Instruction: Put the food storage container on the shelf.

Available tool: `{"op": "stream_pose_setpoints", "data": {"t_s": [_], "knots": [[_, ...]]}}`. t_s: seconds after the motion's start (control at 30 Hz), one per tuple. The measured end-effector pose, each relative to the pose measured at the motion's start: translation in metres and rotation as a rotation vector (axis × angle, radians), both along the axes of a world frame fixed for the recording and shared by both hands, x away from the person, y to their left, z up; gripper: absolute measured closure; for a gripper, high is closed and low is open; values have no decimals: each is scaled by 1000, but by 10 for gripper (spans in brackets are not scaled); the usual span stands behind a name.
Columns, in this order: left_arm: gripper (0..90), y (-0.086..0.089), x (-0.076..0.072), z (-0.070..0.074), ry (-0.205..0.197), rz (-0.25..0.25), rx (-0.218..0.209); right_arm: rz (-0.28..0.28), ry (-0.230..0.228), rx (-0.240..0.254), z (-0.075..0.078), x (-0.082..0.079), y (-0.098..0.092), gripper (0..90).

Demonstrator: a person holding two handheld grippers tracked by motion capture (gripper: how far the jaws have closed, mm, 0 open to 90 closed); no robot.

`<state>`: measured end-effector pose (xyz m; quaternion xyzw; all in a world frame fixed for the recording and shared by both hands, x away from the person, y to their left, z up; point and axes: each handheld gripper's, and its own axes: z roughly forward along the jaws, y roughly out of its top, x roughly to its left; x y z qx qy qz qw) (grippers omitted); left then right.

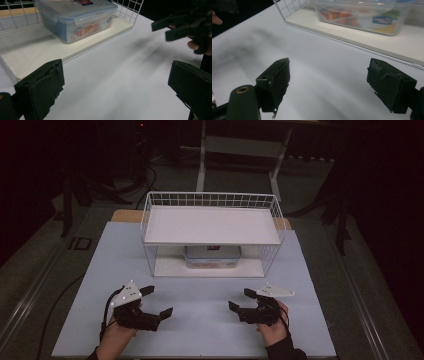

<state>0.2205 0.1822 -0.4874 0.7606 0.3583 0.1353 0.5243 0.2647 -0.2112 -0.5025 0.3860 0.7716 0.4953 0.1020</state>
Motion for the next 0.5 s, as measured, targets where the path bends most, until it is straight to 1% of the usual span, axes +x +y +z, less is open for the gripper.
{"op": "stream_pose_setpoints", "data": {"t_s": [0.13,0.3,0.43,0.47,0.5], "knots": [[1,4,-4,-2,3,-1,1,-22,-22,-1,4,-9,-12,184],[1,8,-8,-7,12,2,-11,-58,-19,18,5,-19,-28,184],[0,9,-9,-11,14,3,-14,-74,-6,20,3,-30,-40,184],[1,9,-9,-11,14,3,-14,-74,-6,20,3,-30,-40,184],[1,9,-10,-13,11,4,-12,-83,-6,15,1,-34,-46,183]]}}
